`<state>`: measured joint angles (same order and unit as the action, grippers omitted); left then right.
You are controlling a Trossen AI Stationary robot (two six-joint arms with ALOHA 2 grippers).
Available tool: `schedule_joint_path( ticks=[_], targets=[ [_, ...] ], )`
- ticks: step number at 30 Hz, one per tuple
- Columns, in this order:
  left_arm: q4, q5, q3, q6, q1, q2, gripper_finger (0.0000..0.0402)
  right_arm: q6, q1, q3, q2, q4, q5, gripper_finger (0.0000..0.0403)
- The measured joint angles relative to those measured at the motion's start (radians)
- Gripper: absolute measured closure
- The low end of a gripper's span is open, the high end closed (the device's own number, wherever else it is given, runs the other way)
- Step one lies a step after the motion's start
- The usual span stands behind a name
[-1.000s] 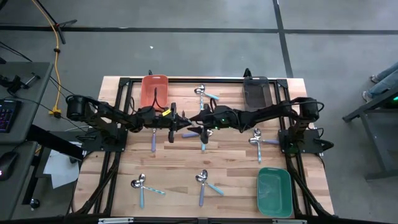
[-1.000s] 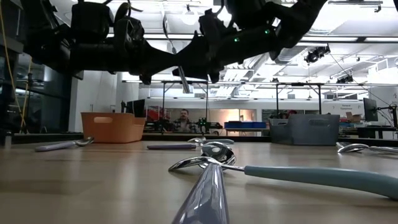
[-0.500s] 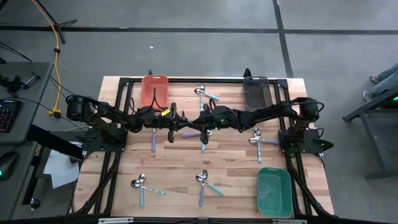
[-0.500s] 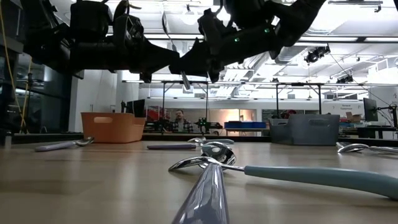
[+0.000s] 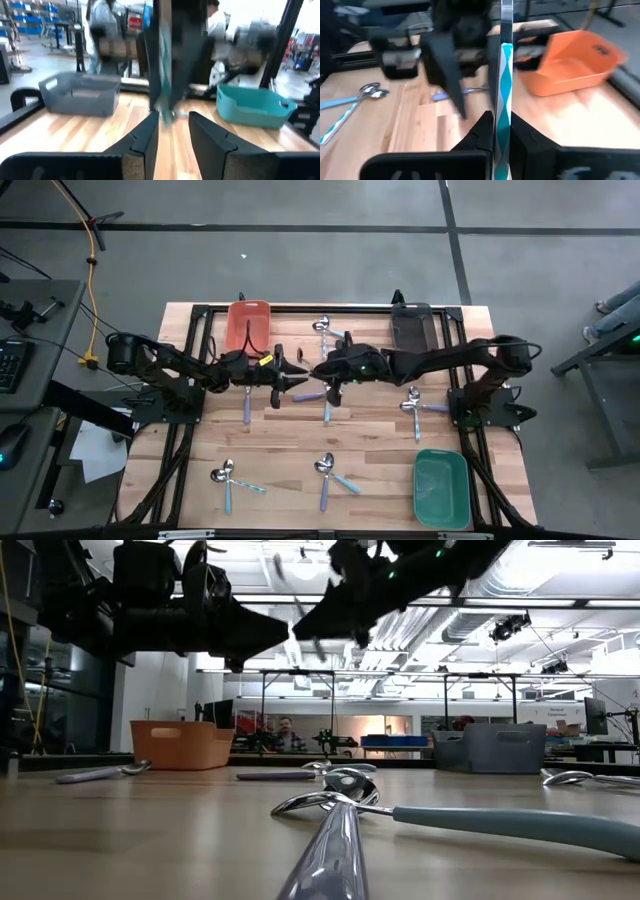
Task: Sort silverware by color (type)
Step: Put the white patterned spoon into the black bin
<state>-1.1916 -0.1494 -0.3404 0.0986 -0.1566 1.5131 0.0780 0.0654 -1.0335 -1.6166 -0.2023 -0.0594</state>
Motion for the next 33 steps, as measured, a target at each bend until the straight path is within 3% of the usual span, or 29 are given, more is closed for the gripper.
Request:
schedule_joint_path(
  ticks=[8, 12, 16, 20, 25, 33],
  targets=[
    [0.025, 0.001, 0.001, -0.006, 0.000, 0.000, 0.0299, 0.116, 0.053, -0.004, 0.251, 0.510, -0.208, 0.0394],
    [0.026, 0.001, 0.001, -0.006, 0.000, 0.000, 0.0301, 0.222, 0.144, -0.004, 0.333, 0.823, -0.285, 0.0394],
    [0.027, 0.001, 0.001, -0.022, 0.000, 0.000, 0.0302, 0.263, 0.278, -0.003, 0.349, 1.029, -0.323, 0.0394],
    [0.030, 0.002, 0.001, -0.023, 0.000, 0.000, 0.0302, 0.237, 0.440, 0.011, 0.329, 1.082, -0.320, 0.0394],
    [0.047, 0.002, 0.001, -0.024, 0.000, 0.000, 0.0302, 0.153, 0.626, 0.054, 0.279, 1.065, -0.228, 0.0394],
    [0.051, 0.002, 0.000, -0.024, 0.000, 0.000, 0.0302, 0.079, 0.755, 0.081, 0.174, 1.050, -0.185, 0.0394]
  ],
)
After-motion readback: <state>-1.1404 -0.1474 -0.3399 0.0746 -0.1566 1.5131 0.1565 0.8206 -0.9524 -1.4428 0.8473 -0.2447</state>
